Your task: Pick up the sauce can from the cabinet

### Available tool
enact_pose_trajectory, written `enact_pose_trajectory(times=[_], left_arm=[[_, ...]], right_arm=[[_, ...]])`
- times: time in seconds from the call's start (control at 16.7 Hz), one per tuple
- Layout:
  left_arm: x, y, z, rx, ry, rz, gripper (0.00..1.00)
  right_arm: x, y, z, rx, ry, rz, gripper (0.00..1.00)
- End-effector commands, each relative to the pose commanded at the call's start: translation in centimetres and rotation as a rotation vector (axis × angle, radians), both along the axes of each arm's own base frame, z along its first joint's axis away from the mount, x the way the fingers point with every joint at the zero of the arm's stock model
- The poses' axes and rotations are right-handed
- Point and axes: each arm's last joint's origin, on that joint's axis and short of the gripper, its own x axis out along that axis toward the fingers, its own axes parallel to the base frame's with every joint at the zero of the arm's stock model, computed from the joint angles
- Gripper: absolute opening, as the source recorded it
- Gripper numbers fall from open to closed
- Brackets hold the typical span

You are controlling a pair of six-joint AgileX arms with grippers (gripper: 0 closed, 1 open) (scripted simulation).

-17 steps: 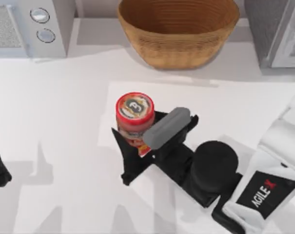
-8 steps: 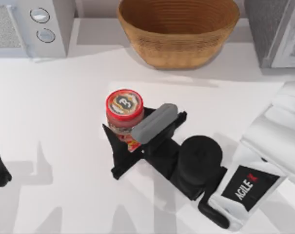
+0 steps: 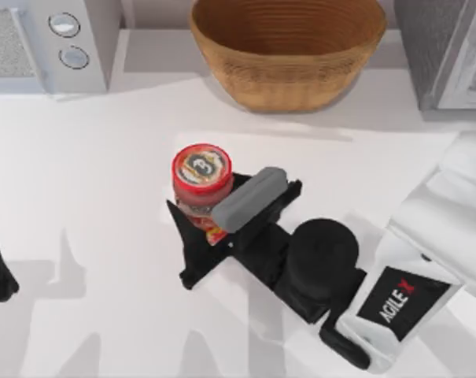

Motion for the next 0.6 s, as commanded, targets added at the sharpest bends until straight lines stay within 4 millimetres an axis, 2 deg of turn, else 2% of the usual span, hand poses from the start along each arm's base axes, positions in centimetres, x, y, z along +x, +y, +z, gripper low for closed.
enact_pose_trajectory(times=[0.24,0.6], left_arm=[[0.0,0.0,0.0,0.0,0.0,0.0,1.0],[0.0,0.0,0.0,0.0,0.0,0.0,1.0]], right_arm=[[0.0,0.0,0.0,0.0,0.0,0.0,0.98],[0.0,0.0,0.0,0.0,0.0,0.0,1.0]])
